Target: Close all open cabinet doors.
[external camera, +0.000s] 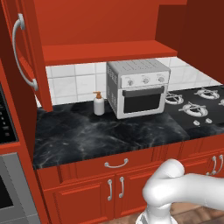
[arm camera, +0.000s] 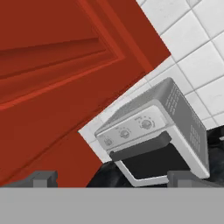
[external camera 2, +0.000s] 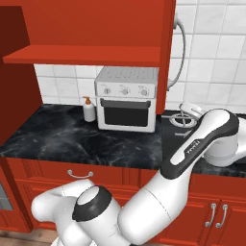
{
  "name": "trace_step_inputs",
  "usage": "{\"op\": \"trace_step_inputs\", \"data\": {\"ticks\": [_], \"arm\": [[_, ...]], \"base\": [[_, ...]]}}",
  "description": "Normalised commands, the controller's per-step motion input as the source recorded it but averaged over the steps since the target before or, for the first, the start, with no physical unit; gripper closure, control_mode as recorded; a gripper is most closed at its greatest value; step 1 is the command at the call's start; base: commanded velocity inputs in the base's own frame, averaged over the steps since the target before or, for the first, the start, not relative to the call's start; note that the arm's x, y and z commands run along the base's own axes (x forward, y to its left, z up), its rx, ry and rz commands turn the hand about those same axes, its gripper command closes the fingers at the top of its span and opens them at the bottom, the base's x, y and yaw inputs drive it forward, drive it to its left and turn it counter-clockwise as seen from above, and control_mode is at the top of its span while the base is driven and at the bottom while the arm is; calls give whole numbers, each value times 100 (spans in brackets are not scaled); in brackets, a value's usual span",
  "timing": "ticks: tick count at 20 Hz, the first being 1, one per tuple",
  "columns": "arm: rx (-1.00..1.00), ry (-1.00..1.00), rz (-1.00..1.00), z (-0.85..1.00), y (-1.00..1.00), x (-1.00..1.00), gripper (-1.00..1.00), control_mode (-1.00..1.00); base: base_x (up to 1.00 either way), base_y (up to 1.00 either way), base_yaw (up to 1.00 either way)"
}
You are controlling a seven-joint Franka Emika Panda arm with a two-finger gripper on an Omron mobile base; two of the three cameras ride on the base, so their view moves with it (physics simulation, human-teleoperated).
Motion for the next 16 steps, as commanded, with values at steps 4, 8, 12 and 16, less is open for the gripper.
{"op": "trace_step_inputs", "data": {"ticks": [4, 8, 12, 16], "arm": [[4, 0, 0, 40, 10, 0, -100, -100], [2, 0, 0, 34, 30, 0, -100, -100], [0, 0, 1, 15, 81, 0, -100, -100], [-3, 0, 3, 4, 100, 0, -100, -100]], "base": [[0, 0, 0], [0, 0, 0], [0, 0, 0], [0, 0, 0]]}}
